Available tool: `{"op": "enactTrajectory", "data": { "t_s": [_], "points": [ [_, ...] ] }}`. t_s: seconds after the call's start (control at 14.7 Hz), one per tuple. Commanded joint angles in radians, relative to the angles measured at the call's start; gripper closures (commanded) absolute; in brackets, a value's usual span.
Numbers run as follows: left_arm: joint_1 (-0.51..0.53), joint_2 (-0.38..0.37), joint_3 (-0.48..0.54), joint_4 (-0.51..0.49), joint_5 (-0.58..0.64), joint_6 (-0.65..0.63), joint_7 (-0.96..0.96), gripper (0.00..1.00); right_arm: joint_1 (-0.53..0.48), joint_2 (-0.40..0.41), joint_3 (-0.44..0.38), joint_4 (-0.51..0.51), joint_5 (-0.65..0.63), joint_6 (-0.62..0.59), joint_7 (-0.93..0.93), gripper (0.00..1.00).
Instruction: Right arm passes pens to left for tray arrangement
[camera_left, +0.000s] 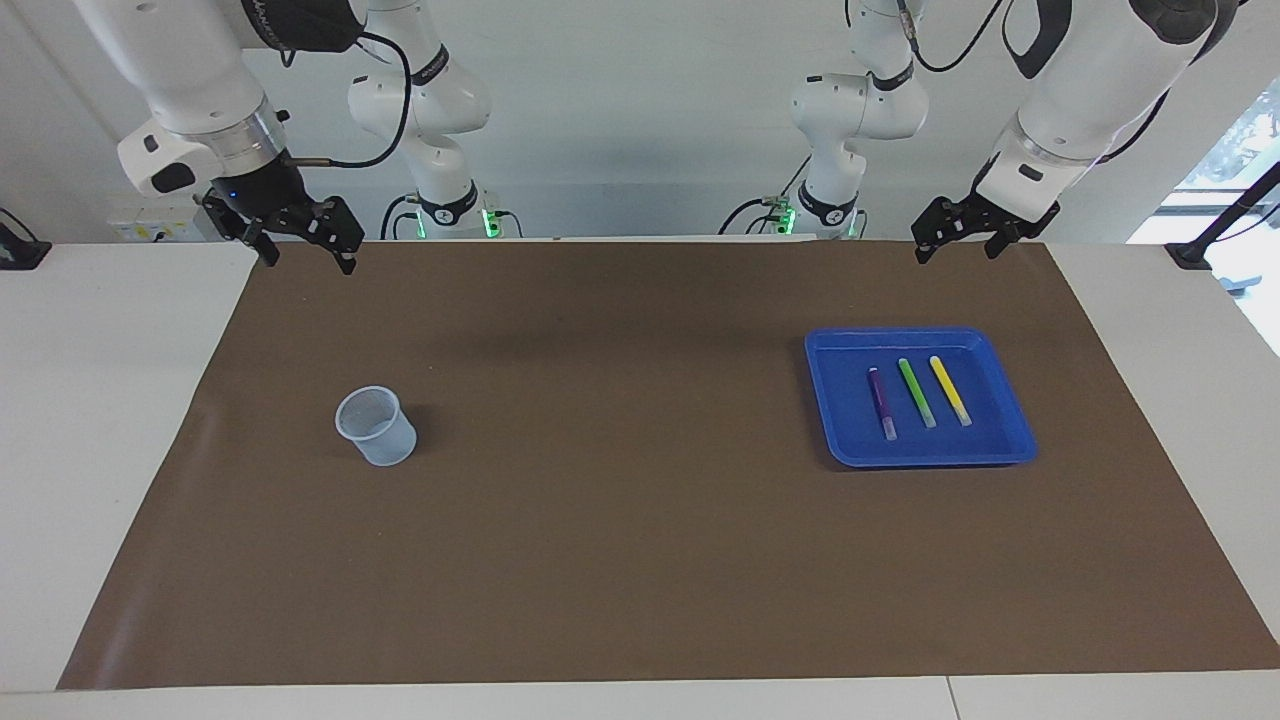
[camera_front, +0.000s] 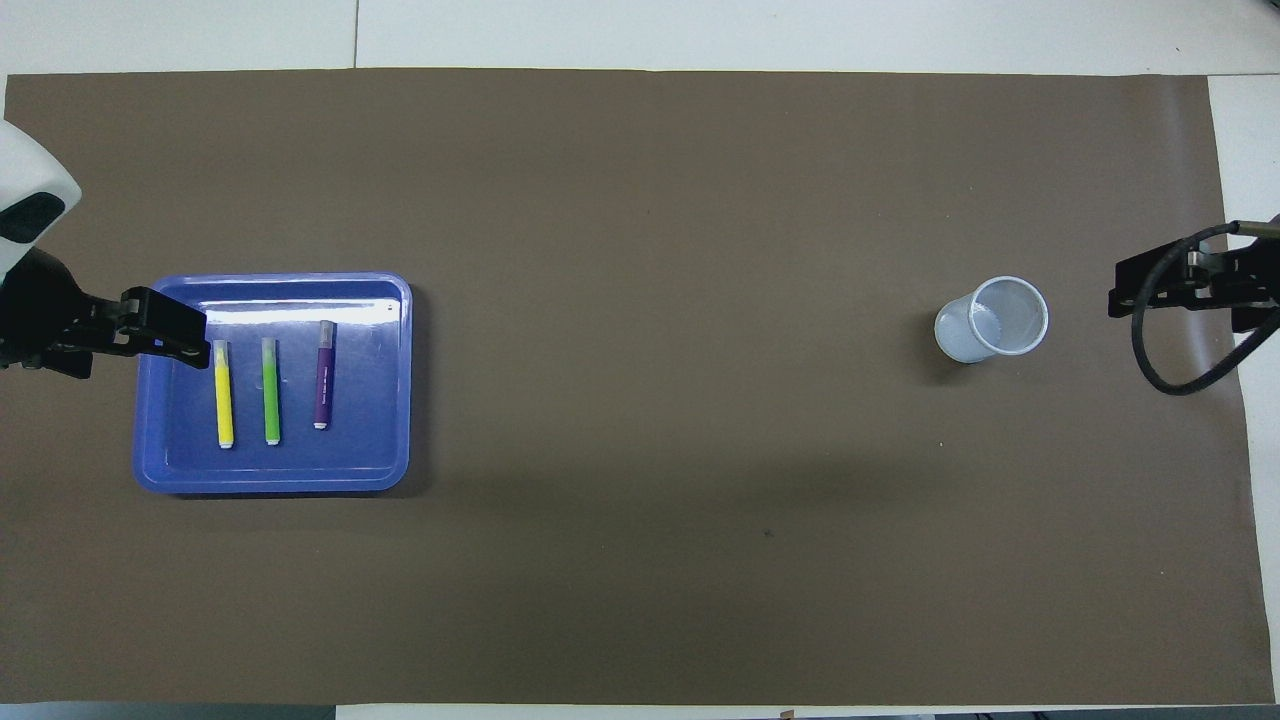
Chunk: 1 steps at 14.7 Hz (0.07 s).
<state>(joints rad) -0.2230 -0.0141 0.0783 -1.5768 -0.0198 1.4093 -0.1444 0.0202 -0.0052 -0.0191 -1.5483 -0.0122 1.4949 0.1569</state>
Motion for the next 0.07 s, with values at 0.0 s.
{"op": "enactTrajectory", "data": {
  "t_s": [0.0],
  "points": [
    [0.013, -0.006, -0.012, 0.009, 0.009, -0.004, -0.003, 0.0, -0.014, -0.022, 0.008, -0.026, 0.0, 0.001, -0.02, 0.0]
  ]
}}
